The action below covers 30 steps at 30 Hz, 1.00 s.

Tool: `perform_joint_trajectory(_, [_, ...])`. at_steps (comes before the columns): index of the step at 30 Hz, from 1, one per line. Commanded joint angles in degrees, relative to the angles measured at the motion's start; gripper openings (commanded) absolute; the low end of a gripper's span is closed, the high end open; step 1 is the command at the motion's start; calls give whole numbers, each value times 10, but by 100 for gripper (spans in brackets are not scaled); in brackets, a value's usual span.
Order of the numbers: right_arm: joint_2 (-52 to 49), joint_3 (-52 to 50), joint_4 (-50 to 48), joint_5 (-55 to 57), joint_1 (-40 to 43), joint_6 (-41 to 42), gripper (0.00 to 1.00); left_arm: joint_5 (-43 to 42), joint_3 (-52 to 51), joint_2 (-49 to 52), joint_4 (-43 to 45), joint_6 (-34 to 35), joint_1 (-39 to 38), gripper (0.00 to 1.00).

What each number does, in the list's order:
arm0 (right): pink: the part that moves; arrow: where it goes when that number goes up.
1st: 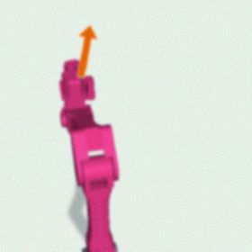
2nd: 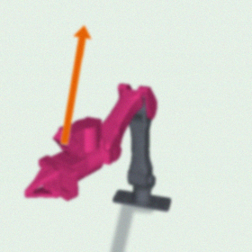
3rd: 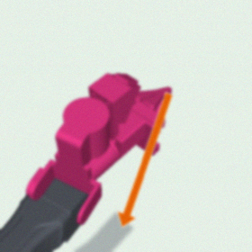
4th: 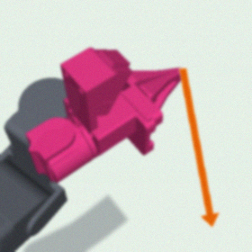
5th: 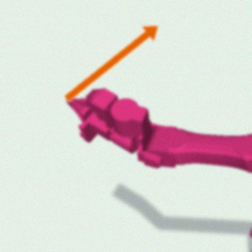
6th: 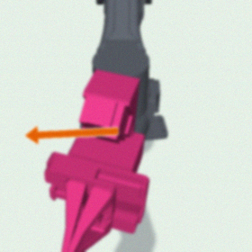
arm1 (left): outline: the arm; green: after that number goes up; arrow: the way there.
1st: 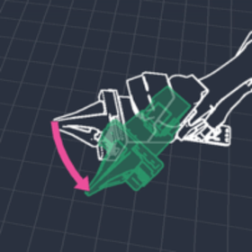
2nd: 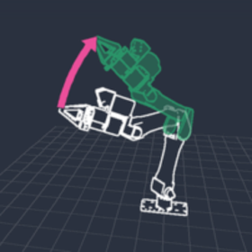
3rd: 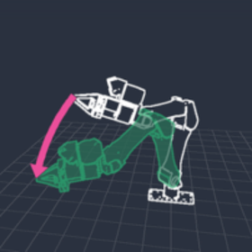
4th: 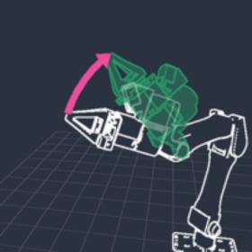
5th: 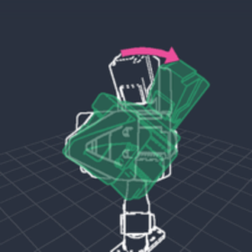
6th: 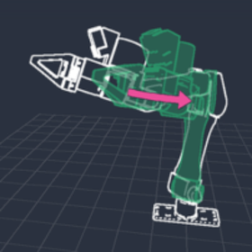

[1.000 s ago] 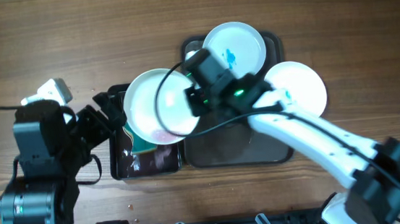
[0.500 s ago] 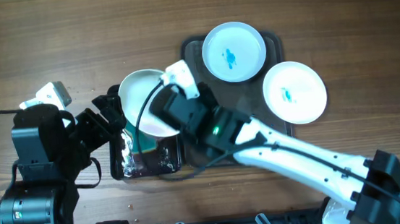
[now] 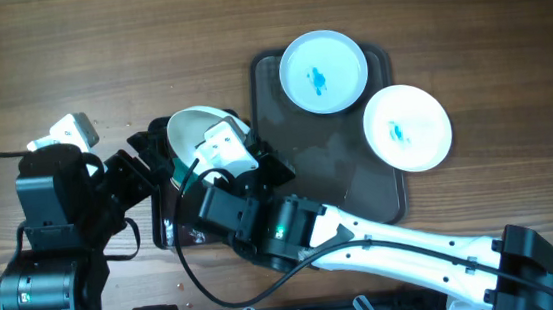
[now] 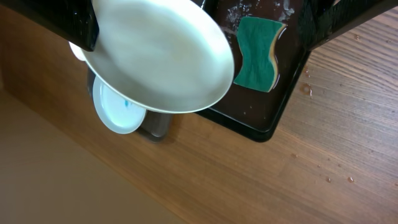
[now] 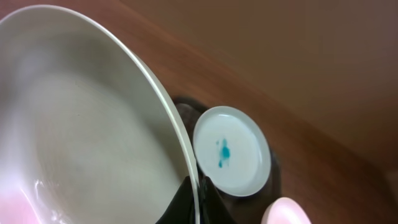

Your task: Clean dirty plates on tray and stack at the side

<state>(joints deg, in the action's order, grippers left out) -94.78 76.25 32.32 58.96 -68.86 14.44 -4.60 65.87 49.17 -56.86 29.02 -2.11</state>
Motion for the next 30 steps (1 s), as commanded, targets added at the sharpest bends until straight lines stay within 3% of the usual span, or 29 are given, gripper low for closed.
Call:
perform_joint_trajectory(1, [14,11,-3,43,-2,-12,4,-11,9,-3,0,-1,4,100])
perform_joint_trajectory(11, [14,11,-23,43,-2,-42,4,-12,9,-3,0,-1,4,100])
perform_joint_trajectory(18, [14,11,-106,47,-2,-162,4,-12,9,-3,0,-1,4,100])
perform_joint_trajectory(30, [14,11,-117,79,-9,-176,4,-12,9,-3,0,-1,4,100])
